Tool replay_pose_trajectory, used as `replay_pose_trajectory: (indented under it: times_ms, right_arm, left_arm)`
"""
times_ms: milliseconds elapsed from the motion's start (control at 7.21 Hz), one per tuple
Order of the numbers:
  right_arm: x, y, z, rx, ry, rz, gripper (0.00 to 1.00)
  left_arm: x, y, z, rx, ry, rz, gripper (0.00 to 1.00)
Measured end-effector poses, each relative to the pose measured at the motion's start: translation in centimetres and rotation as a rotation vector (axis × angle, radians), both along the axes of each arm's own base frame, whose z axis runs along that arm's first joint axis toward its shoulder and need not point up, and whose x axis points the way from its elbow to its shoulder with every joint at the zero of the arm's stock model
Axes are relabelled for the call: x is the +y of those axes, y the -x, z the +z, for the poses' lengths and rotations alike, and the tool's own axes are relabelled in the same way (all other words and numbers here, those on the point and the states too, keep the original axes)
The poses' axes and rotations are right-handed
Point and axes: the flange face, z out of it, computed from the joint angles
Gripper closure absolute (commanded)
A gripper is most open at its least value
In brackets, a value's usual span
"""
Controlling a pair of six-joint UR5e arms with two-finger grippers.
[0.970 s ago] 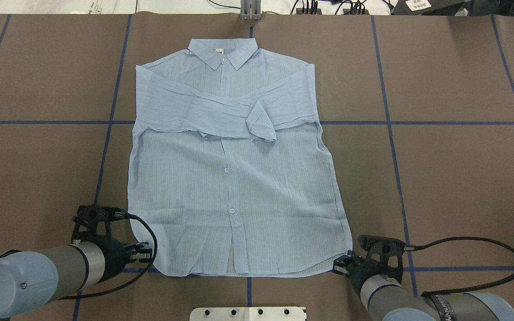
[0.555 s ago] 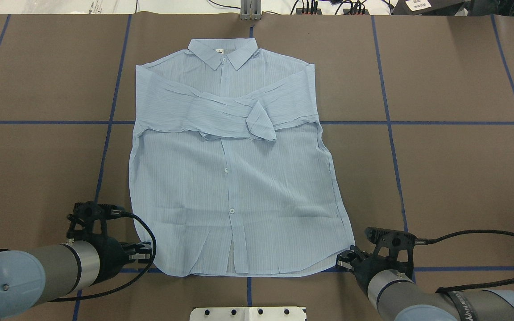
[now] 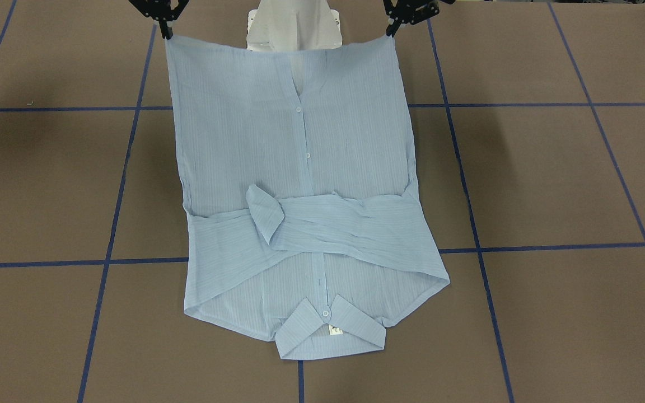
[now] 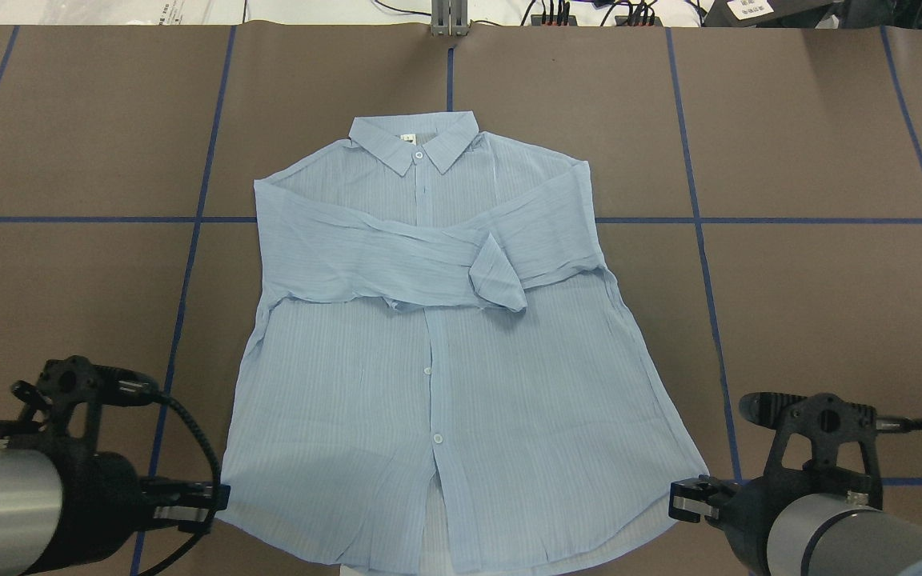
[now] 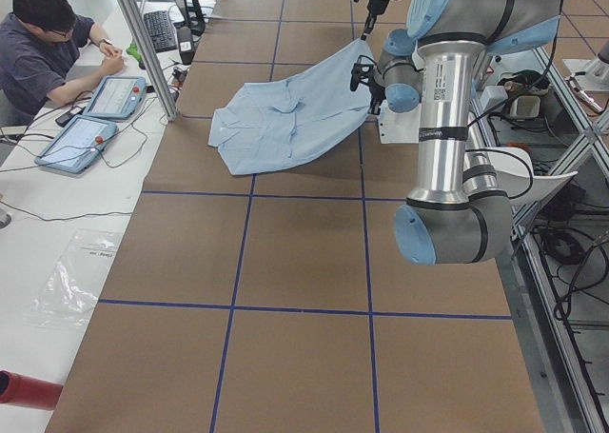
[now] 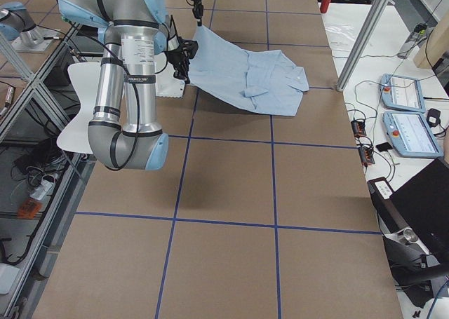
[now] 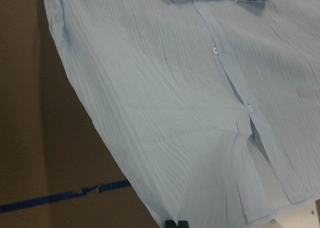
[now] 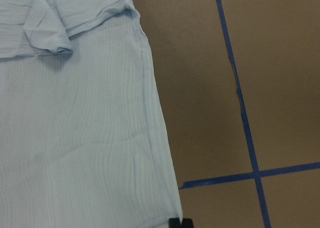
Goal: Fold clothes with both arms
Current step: 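Lift the hem with both grippers and fold it toward the collar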
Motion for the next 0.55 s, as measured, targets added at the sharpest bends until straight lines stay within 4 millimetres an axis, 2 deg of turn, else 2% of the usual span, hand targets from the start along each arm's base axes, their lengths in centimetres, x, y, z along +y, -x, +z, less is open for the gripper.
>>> replay_pose_trajectory:
  times_ms: [139,277,416,555]
  right_arm:
    - [-0.7,-0.9,-1.8,-0.006,0.021,0.01,1.0]
    - [-1.8,-1.4,-3.1,-0.012,0.023,0.027,1.0]
    - [-3.4,-2.0,-3.9,-0.015,-0.002,0.04,1.0]
    - [-5.6,-2.4,-4.7,-0.01,-0.041,0.059,1.0]
  left_arm:
    - [-0.3,2.0,-1.7,0.002,-0.012,0.021,1.0]
    - [-1.4,2.2,-2.7,-0.002,-0.038,0.02,1.0]
    - [-3.3,1.3,-3.4,-0.013,-0.055,-0.008,1.0]
    - [-6.0,0.6,-3.9,-0.026,-0.08,-0.057,1.0]
